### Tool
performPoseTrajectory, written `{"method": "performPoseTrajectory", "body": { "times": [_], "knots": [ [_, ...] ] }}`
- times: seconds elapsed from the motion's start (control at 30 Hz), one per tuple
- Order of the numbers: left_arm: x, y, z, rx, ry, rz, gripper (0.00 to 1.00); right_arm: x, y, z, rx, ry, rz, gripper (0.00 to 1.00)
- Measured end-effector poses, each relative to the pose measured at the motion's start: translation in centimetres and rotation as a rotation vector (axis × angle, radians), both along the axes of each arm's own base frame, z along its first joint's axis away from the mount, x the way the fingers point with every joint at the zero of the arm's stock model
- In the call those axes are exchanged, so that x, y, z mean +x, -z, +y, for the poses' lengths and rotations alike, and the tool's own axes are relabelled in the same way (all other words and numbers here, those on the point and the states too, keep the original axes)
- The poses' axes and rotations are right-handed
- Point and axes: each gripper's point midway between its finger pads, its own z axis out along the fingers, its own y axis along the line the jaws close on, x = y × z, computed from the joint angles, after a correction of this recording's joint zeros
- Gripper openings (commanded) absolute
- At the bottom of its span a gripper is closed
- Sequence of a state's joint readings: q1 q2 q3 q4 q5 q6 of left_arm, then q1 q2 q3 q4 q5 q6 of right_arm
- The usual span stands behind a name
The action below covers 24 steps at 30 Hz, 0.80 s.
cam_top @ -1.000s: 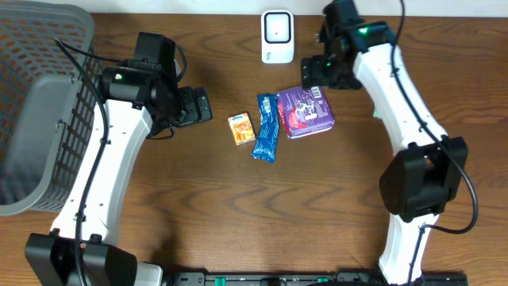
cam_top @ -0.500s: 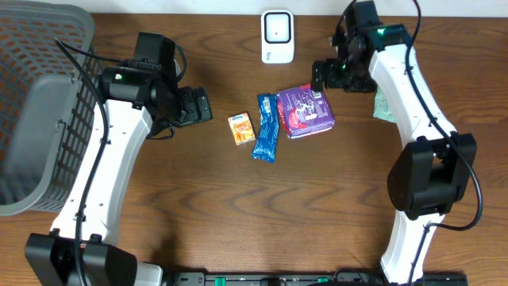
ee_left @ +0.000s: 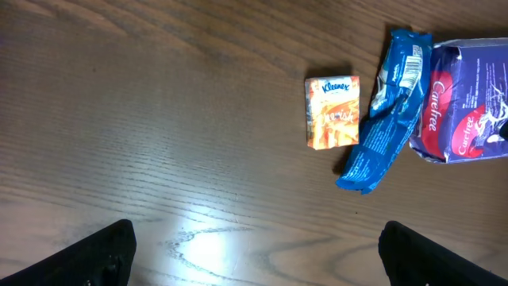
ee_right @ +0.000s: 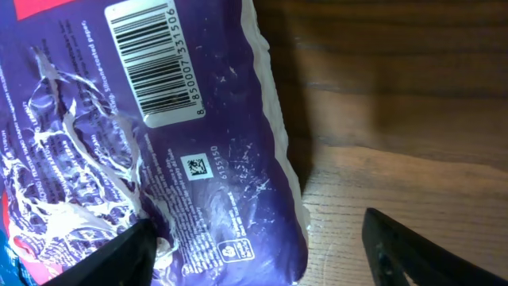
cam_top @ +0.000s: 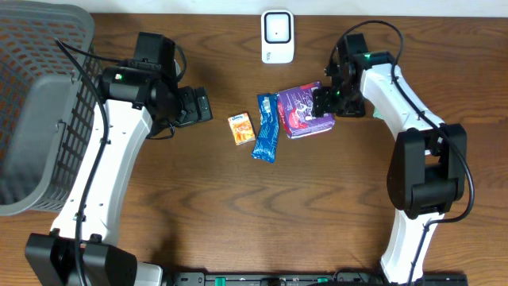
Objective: Scan the item barcode
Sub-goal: 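Grasp the purple pack with the right gripper and slide it right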
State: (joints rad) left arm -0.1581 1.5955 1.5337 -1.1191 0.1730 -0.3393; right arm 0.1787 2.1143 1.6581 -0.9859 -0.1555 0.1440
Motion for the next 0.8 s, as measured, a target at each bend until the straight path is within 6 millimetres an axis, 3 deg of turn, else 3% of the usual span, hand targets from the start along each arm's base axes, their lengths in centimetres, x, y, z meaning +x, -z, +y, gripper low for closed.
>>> {"method": "performPoseTrajectory", "body": {
  "times": [0.23,0.43,0.63,0.7,0.77,0.8],
  "knots": [
    [0.0,0.0,0.0,0.0,0.0,0.0,0.98,0.0,0.2,0.2,0.009,-0.001,-0.001,0.73],
    [0.0,0.0,0.0,0.0,0.0,0.0,0.98,0.0,0.5,0.5,0.032,-0.009,-0.005,0.57],
    [0.0,0.0,0.0,0.0,0.0,0.0,0.98,-0.1,1.0,1.0,0.058,-0.012,-0.006,0.47],
    [0.0,0.0,0.0,0.0,0.0,0.0,0.98,-0.1,1.5,1.1,0.068,-0.014,-0.015,0.29],
    [0.0,0.0,0.0,0.0,0.0,0.0,0.98,-0.1,1.8,1.3,0.08,-0.016,-0.028,0.01],
    [0.0,0.0,0.0,0.0,0.0,0.0,0.98,0.0,1.8,1.3,0.085,-0.018,-0.042,0.01]
  ]
}}
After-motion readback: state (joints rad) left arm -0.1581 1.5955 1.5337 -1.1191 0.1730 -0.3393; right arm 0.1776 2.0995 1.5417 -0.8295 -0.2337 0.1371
